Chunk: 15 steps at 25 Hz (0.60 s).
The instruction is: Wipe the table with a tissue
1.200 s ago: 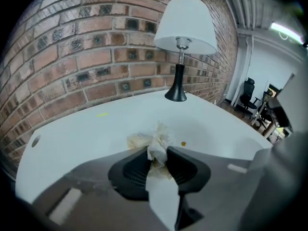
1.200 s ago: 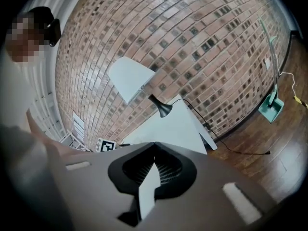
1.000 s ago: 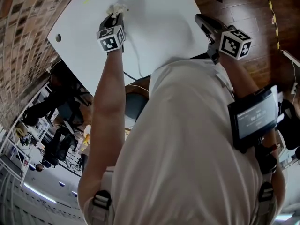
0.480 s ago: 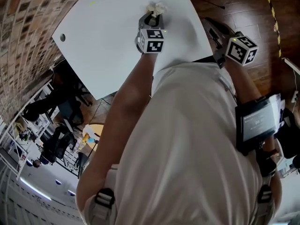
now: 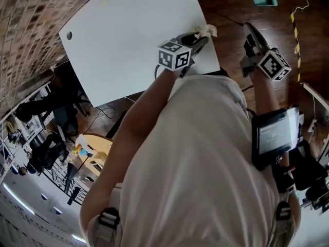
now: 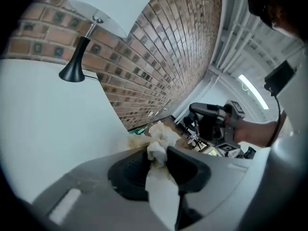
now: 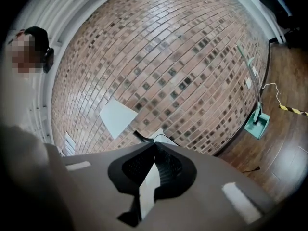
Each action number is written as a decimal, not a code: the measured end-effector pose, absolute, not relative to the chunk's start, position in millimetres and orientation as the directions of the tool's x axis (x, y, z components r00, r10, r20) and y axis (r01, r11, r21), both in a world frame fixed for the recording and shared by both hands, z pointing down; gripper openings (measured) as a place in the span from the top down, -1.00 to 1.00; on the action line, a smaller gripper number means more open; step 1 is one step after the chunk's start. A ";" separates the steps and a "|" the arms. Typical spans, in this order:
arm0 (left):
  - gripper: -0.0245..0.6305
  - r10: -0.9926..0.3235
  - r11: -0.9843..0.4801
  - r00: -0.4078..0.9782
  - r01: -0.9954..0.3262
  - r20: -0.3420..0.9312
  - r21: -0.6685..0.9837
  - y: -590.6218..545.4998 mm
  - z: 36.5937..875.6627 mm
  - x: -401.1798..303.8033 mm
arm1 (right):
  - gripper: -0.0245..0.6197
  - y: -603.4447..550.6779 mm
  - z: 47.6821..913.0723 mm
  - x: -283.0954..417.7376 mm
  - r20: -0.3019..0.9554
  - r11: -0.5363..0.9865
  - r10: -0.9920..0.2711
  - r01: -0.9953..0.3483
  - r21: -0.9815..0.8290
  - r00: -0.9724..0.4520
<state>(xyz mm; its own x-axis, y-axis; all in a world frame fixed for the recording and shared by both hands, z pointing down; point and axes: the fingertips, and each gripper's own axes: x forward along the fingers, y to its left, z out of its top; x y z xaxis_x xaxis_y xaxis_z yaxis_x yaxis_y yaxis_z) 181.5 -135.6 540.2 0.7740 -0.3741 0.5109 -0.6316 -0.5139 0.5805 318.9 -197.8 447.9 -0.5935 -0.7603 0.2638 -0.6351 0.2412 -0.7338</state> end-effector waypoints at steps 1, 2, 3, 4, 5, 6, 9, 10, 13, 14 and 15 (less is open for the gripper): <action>0.58 -0.379 -0.514 0.783 -0.622 0.494 0.591 -130.4 535.5 179.8 | 0.90 -197.4 448.5 321.4 0.272 0.244 -0.757 -0.643 -0.726 -0.594; 0.58 -0.381 -0.521 0.789 -0.613 0.481 0.594 -123.8 530.5 175.7 | 0.90 -195.3 450.5 320.1 0.281 0.250 -0.748 -0.647 -0.720 -0.601; 0.58 -0.385 -0.530 0.793 -0.608 0.471 0.591 -116.7 525.5 169.9 | 0.90 -192.2 453.3 316.1 0.288 0.257 -0.736 -0.647 -0.718 -0.612; 0.58 -0.395 -0.536 0.792 -0.610 0.465 0.583 -109.6 521.0 163.1 | 0.90 -188.7 456.3 309.9 0.286 0.268 -0.723 -0.637 -0.723 -0.629; 0.58 -0.413 -0.534 0.784 -0.621 0.464 0.574 -102.5 517.6 155.4 | 0.90 -184.8 459.1 302.1 0.274 0.282 -0.708 -0.617 -0.735 -0.650; 0.58 -0.439 -0.521 0.768 -0.640 0.466 0.564 -95.4 515.2 146.9 | 0.90 -180.4 462.0 294.2 0.265 0.296 -0.691 -0.597 -0.746 -0.673; 0.58 -0.544 -0.431 0.686 -0.722 0.483 0.541 -79.5 512.1 117.8 | 0.90 -171.1 471.7 271.1 0.276 0.346 -0.624 -0.576 -0.741 -0.731; 0.58 -0.578 -0.399 0.652 -0.750 0.491 0.527 -77.3 511.6 107.5 | 0.90 -171.4 474.7 262.6 0.283 0.368 -0.601 -0.573 -0.732 -0.748; 0.58 -0.645 -0.322 0.572 -0.804 0.506 0.499 -66.3 512.2 78.9 | 0.90 -165.9 477.3 235.7 0.297 0.439 -0.533 -0.558 -0.704 -0.793; 0.58 -0.661 -0.297 0.555 -0.811 0.504 0.503 -61.2 512.9 69.0 | 0.90 -161.0 475.1 226.2 0.295 0.466 -0.513 -0.550 -0.693 -0.806; 0.58 -0.678 -0.274 0.538 -0.817 0.501 0.507 -57.6 513.0 57.3 | 0.90 -156.8 471.3 214.9 0.285 0.496 -0.495 -0.536 -0.683 -0.821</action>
<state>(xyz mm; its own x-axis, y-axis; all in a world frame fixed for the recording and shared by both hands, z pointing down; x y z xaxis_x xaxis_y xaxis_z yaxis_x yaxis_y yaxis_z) 57.3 -57.6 513.0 0.5381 -0.6775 0.5014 -0.8172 -0.2736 0.5074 214.9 -156.8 471.3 -0.8211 -0.4947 0.2847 -0.5359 0.4964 -0.6830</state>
